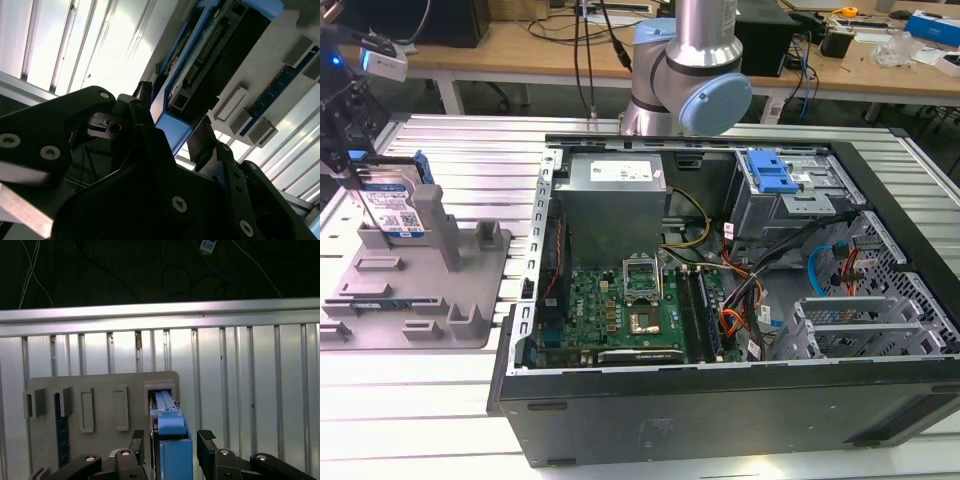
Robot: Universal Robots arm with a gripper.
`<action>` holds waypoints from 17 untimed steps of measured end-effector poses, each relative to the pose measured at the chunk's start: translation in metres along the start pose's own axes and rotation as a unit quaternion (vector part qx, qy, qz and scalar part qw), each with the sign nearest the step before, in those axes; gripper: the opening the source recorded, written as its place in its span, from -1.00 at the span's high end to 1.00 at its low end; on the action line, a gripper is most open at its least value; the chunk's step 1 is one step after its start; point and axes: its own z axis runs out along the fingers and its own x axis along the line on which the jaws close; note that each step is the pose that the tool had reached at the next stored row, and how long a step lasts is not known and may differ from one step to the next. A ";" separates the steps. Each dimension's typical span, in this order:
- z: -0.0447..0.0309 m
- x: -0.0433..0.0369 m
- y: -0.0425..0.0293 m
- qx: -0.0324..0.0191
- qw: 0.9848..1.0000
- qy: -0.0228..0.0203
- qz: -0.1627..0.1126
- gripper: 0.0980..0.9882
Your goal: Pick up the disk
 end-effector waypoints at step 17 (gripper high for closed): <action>0.0023 0.0008 0.0002 0.000 1.000 0.000 0.000 0.20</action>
